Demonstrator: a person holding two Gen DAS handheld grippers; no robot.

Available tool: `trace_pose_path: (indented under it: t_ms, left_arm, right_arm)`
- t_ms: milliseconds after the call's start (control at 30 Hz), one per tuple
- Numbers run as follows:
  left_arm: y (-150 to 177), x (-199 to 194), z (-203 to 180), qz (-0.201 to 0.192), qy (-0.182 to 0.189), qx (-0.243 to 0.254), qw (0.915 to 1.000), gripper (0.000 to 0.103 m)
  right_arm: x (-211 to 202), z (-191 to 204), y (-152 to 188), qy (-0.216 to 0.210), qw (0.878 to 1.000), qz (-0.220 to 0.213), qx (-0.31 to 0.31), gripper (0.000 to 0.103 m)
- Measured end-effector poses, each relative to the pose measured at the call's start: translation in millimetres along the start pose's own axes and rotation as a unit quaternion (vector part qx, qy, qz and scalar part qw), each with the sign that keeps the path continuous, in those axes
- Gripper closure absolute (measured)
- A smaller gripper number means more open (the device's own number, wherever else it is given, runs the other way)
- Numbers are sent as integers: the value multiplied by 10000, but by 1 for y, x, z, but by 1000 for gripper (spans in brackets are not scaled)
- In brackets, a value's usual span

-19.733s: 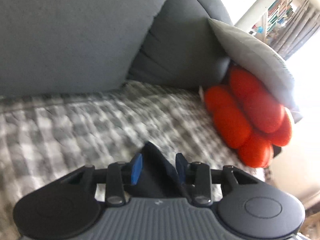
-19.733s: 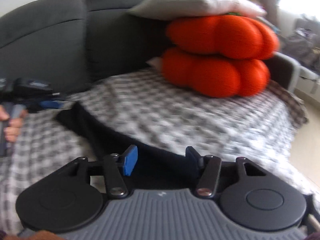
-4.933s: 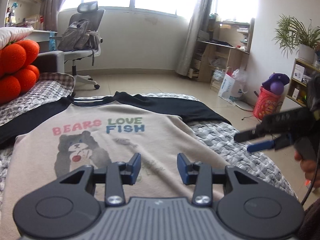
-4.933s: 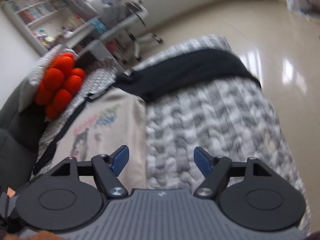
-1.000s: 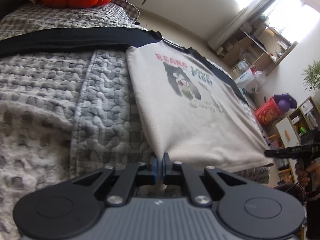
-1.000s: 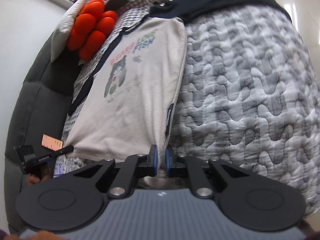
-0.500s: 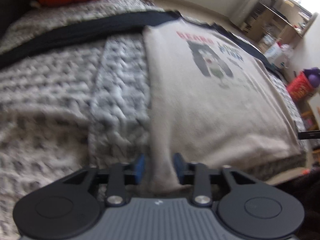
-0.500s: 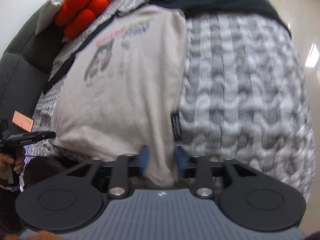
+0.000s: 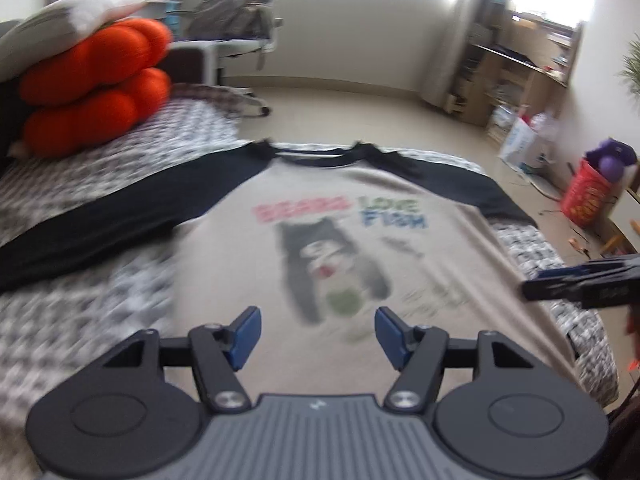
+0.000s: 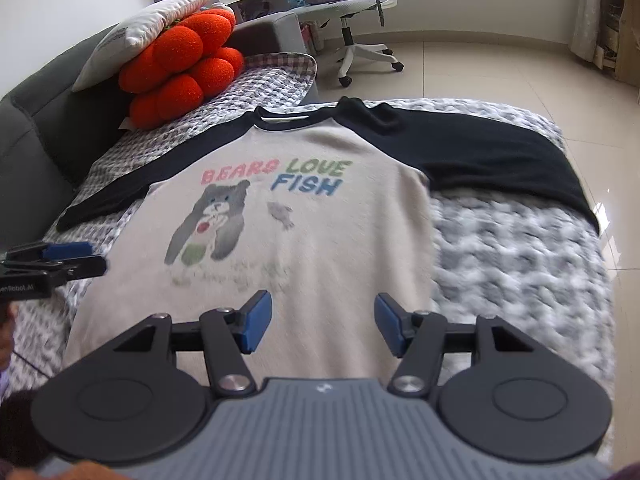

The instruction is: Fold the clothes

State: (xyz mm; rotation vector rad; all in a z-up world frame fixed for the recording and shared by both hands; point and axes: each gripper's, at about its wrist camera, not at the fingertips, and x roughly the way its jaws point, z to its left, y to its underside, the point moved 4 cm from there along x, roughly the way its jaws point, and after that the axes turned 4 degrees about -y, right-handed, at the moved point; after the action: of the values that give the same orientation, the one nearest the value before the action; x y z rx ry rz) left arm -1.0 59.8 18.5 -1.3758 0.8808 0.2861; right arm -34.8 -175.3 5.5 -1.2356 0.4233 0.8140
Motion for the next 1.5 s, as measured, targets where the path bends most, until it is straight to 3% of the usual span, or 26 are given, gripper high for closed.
trace_pose_path:
  t_ms: [200, 333, 433, 567, 633, 767, 867, 1033, 1167, 1300, 1500]
  left_arm:
    - [-4, 46, -23, -126, -75, 495, 9987, 36]
    - [20, 71, -21, 301, -137, 618, 9975, 36]
    - [29, 59, -24, 194, -197, 961, 9950, 34]
    - [18, 47, -23, 555, -103, 600, 9966, 34]
    - [6, 40, -27, 437, 3, 487, 9979, 33]
    - [-24, 29, -48, 203, -38, 559, 9982, 29]
    - [-43, 27, -63, -19, 66, 508, 9987, 21]
    - [-41, 53, -80, -269, 156, 472, 9984, 18]
    - [-23, 85, -76, -6, -107, 677, 9976, 18]
    - [-19, 103, -61, 143, -618, 802, 9948, 18]
    - [-25, 114, -47, 285, -629, 409, 9968, 18]
  right_arm:
    - [33, 10, -3, 129, 9999, -35, -77, 42]
    - [45, 5, 8, 138, 9999, 95, -32, 40]
    - [40, 5, 14, 84, 9997, 153, -141, 36]
    - [30, 1, 12, 97, 9990, 425, -17, 35]
    - [25, -4, 5, 85, 9986, 490, 168, 35]
    - [13, -24, -18, 122, 9980, 201, 590, 34]
    - [7, -42, -34, 196, 9956, -40, 911, 33]
    - [14, -74, -48, 355, 9872, -312, 1526, 33]
    - [30, -97, -55, 580, 9792, -443, 1896, 33]
    - [45, -117, -59, 691, 9679, -617, 2337, 33]
    - [40, -133, -75, 662, 9499, -1078, 2857, 33]
